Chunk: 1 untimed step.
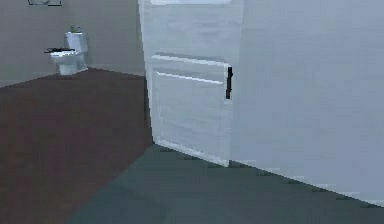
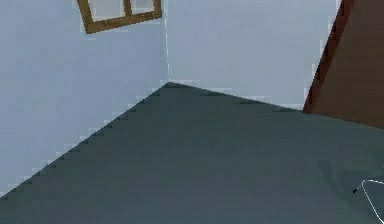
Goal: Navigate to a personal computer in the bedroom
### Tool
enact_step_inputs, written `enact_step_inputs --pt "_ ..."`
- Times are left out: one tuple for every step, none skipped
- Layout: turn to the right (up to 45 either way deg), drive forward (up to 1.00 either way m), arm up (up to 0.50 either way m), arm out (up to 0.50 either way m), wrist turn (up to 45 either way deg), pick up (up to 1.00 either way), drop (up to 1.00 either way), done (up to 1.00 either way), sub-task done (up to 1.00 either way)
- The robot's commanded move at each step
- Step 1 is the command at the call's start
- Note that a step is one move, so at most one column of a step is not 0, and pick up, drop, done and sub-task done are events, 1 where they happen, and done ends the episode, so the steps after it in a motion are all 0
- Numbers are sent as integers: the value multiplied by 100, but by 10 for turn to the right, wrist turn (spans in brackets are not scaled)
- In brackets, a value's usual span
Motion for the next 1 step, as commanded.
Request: enact_step_inputs --pt "0 55 0 0 0 0 0 0 0"
